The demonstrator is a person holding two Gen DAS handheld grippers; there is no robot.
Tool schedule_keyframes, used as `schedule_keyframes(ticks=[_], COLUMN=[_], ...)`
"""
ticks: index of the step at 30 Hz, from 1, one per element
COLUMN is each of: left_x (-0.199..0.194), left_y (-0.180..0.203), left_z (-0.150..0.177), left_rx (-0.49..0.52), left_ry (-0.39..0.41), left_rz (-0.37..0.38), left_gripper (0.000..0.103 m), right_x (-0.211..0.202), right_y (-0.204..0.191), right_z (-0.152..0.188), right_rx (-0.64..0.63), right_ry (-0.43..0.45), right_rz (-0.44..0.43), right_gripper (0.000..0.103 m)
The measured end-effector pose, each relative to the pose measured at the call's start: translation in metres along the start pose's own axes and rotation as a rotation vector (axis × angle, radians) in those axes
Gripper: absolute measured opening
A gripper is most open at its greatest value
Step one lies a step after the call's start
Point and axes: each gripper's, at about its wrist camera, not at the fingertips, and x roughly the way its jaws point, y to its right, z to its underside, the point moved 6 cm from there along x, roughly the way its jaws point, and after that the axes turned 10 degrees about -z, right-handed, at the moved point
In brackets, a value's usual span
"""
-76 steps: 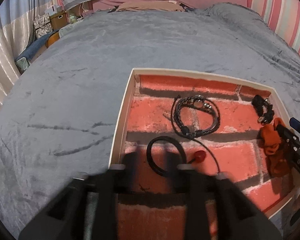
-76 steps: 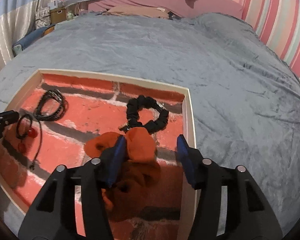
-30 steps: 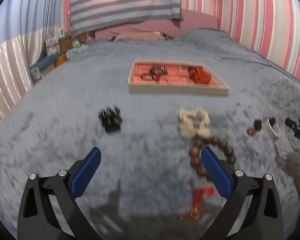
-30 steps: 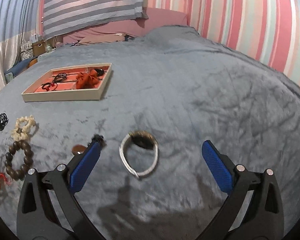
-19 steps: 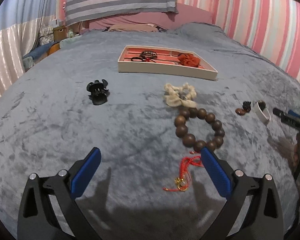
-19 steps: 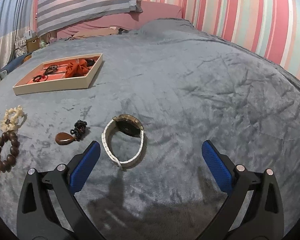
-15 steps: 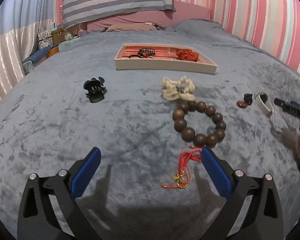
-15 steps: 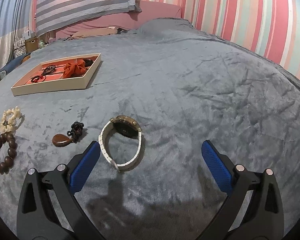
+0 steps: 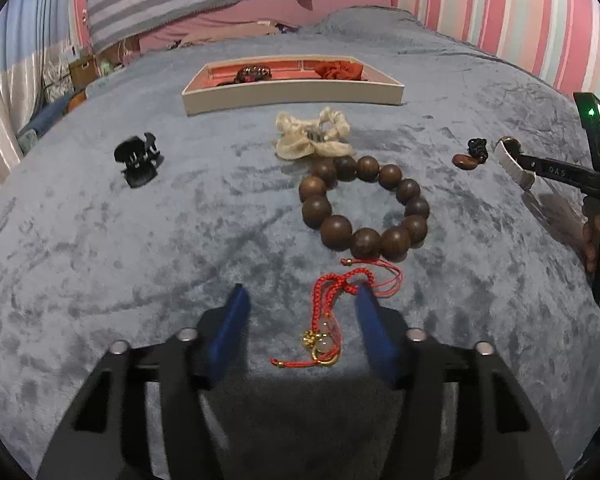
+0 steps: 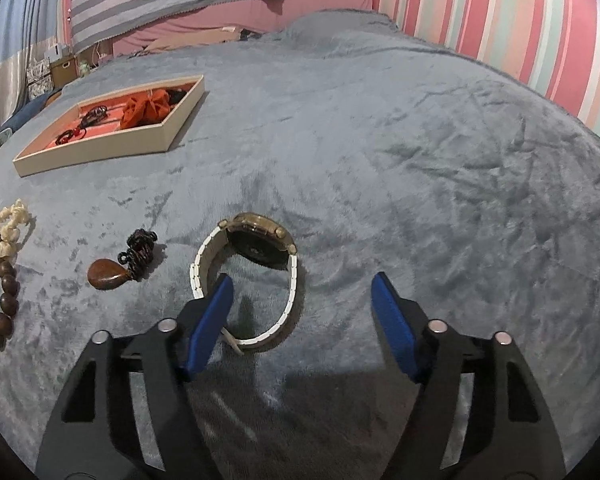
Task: Organize jewelry
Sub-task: 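Grasp the red tassel charm with the left tool while the right tool grasps the white watch band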
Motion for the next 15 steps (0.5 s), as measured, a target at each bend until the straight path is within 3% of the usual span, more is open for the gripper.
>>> schedule_keyframes(ticks=[4,7,10,15], left_x=[0.002,0.002,0.001,-0.001], left_y=[-0.001,-0.002,-0.002,0.005], left_z=[0.000,-0.001,-0.001,-0.003], left_rx=[-0.012,-0.019,-0.023,0.002], left_ry=[-0.001,0.001,-0.002,0.011], left_rz=[0.012,0.018,0.046,0.074], left_gripper=[0.039,0.029,0.015,0.007], right_x=[0.011,0.014,0.015,0.018], right_y=[0.002,0.002,-0.001,-0.005], right_z=[0.000,-0.001,-0.001,-0.002], right_rx=[0.017,0.027,0.019,0.004], right_ry=[-0.039,-0.046,-0.050,-0.056], right_rz=[-0.008,-0.024,-0.034,-0.045], right_gripper=[0.044,0.039,0.024,0.017])
